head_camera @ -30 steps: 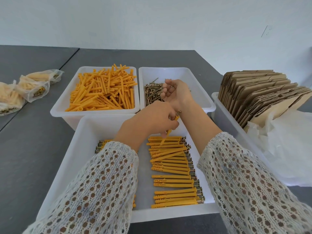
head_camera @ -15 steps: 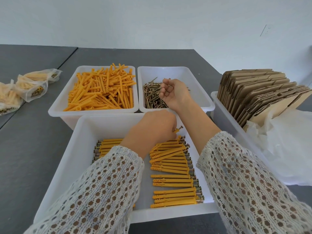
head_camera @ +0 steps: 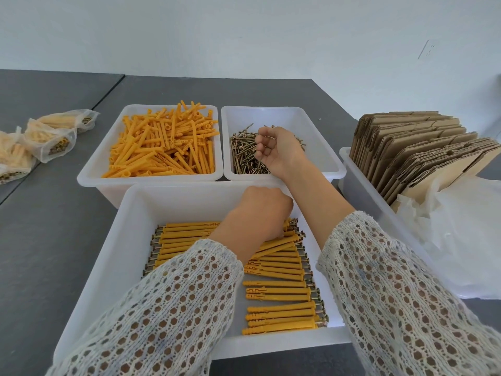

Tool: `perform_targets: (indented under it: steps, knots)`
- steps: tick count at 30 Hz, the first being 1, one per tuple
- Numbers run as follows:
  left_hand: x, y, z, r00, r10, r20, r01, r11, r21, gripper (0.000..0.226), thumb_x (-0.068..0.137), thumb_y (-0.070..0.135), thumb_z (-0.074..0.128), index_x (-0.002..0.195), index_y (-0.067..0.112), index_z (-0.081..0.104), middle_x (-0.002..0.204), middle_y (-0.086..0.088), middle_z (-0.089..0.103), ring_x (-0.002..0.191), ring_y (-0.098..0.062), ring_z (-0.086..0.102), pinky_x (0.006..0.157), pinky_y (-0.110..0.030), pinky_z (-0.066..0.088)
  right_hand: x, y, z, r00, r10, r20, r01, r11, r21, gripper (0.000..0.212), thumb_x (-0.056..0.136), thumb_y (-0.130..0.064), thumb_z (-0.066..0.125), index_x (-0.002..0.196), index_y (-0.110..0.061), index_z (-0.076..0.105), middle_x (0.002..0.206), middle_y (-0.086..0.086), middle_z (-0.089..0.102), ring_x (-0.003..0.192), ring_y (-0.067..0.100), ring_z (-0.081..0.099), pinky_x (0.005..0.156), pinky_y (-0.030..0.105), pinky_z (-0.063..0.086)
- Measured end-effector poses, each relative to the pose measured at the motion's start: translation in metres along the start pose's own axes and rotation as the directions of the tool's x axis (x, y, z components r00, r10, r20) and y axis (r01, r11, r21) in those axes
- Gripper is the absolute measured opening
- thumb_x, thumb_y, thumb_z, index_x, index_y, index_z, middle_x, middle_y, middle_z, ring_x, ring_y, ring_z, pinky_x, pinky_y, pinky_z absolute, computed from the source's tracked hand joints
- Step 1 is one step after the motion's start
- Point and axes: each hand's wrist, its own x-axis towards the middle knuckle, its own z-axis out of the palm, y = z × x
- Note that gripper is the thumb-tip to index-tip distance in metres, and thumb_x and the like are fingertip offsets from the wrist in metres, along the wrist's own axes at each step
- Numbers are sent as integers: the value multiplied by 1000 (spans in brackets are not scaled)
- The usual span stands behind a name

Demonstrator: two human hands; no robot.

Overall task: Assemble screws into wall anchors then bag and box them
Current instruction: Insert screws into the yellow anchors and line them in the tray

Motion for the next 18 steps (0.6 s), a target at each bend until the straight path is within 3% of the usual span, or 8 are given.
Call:
perform_targets:
  steps: [6, 18]
  knots:
    - [-2, 3, -2, 999, -24, -29, 26, 998, 49, 29, 94, 36, 65, 90, 22, 39, 85, 3, 44, 80, -19, 46, 68, -31, 35, -1, 0, 1, 1000, -13, 7, 13, 999, -43, 25, 99, -7, 37, 84, -6, 57, 66, 7, 55, 53, 15, 47, 50, 24, 43]
    - [-3, 2, -3, 1000, 9, 5, -9, 1000, -14, 22, 94, 34, 63, 94, 23, 43, 105, 0, 60, 88, -19, 54, 72, -30, 40, -2, 2, 7, 999, -52, 9, 52, 966, -251, 26, 97, -3, 37, 82, -6, 58, 63, 8, 57, 49, 15, 48, 45, 23, 42]
